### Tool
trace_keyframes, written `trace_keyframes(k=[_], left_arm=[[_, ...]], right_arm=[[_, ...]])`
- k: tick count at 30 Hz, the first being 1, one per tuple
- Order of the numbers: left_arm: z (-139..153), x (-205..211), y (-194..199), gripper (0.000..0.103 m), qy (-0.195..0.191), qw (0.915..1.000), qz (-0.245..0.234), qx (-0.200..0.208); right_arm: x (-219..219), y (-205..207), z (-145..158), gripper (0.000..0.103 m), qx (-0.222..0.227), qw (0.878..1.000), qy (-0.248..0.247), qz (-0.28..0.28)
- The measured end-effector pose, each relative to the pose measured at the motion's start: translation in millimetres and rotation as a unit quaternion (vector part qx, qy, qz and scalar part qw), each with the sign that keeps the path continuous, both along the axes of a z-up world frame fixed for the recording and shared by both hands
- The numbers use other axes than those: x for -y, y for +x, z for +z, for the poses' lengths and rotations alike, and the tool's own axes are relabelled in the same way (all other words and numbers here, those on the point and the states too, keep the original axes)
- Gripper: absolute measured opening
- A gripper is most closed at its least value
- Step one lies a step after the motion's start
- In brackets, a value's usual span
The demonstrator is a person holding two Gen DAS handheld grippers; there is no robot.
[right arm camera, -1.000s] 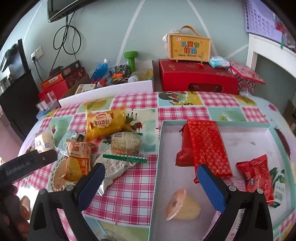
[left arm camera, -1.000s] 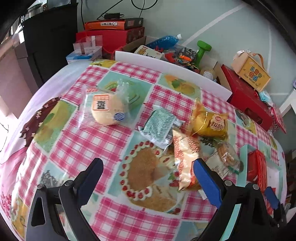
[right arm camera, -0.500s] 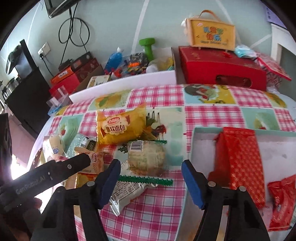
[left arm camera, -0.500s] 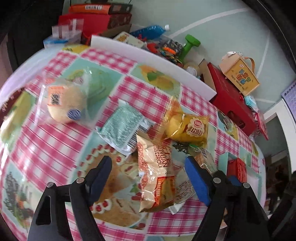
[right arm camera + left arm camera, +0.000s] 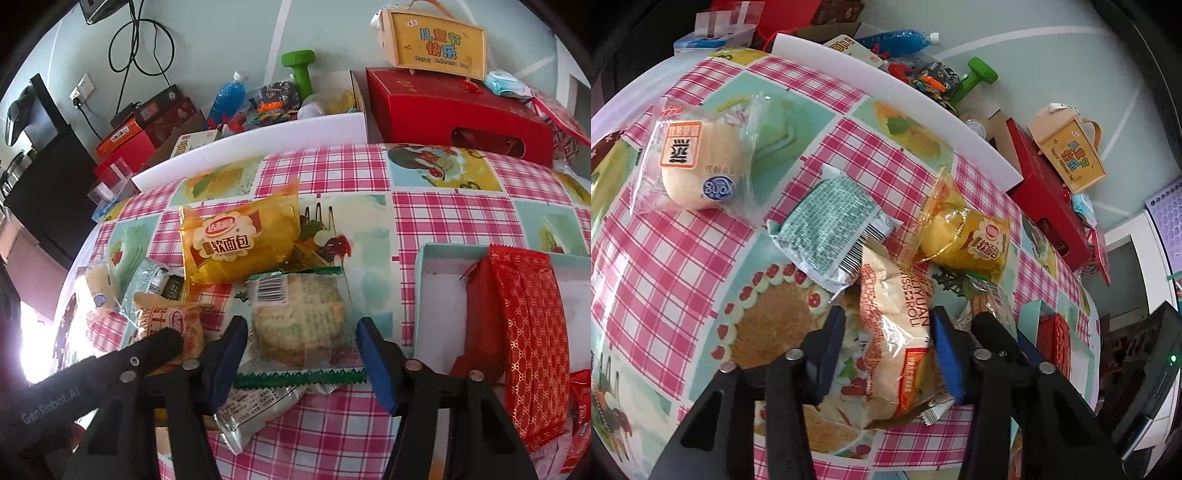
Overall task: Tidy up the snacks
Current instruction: 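Grasp the croissant bag with the left tool while the right grasps the round biscuit pack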
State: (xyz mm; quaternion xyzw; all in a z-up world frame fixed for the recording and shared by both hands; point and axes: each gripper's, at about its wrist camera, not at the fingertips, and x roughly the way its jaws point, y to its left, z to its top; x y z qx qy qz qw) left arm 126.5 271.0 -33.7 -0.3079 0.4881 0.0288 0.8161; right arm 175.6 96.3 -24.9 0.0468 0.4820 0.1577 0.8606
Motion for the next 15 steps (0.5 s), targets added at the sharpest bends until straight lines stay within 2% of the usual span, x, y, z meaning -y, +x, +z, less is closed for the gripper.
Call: trace_keyframes(k=[7,15], left_arm=[[3,7,-1,0.031,0.006,0.9999,0.001,0.008],[12,7,-8,0.030,0.008,0.9998,0.006,0.018]], right_arm=[[2,-6,3,0.054,0.003,1.000,0.006,-0.002],[9,-31,9,0.053,0.006,1.000,0.016,-0.009]])
